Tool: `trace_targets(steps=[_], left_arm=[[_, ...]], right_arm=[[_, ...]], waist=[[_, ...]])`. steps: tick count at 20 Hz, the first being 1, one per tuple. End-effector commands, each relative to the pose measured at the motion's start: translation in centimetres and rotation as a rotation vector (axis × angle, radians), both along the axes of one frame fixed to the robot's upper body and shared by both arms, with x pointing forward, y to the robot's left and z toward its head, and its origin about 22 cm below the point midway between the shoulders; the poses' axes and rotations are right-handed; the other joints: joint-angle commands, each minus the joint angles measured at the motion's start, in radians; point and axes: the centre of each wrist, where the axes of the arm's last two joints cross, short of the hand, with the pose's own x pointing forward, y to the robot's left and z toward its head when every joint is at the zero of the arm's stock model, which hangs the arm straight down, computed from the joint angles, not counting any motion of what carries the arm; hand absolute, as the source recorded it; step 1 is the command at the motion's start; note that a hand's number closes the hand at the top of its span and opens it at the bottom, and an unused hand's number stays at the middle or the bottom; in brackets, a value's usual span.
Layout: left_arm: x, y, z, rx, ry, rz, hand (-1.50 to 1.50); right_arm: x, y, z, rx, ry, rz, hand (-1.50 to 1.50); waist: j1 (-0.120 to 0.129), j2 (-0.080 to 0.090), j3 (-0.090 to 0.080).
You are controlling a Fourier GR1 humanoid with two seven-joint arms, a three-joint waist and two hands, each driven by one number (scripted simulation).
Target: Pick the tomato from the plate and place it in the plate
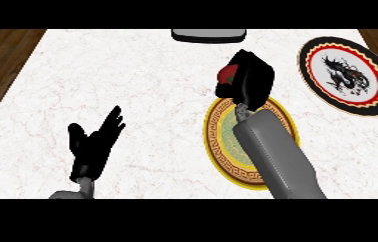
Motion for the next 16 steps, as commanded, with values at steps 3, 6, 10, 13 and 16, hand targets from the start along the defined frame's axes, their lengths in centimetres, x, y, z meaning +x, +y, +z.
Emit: trace_targets(steps=[3, 6, 10, 13, 16], left_arm=[[-1.1, 1.0, -0.2, -0.015, 0.018, 0.006, 0.0], [-1.1, 1.6, -0.8, 0.001, 0.035, 0.028, 0.0], [-0.7, -0.4, 0.0, -0.007, 0.022, 0.02, 0.0], [-0.2, 0.8, -0.3, 0.001, 0.017, 0.026, 0.0], [-2.3, 0.5, -2.3, 0.003, 0.014, 0.026, 0.0]], right_arm=[[2.1, -0.7, 2.7, 0.165, -0.206, -0.169, 1.5], [2.4, -3.6, 0.7, 0.184, -0.249, -0.227, 1.5], [1.8, -6.0, -0.1, 0.277, -0.353, -0.277, 1.5], [2.0, -11.0, -2.4, 0.214, -0.408, -0.334, 1.5], [3.0, -14.1, -0.3, 0.193, -0.398, -0.349, 1.5]], waist=[[-0.012, -0.003, -0.002], [-0.022, -0.001, -0.002], [-0.027, -0.003, -0.001], [-0.024, 0.001, -0.001], [-0.024, -0.002, -0.002]])
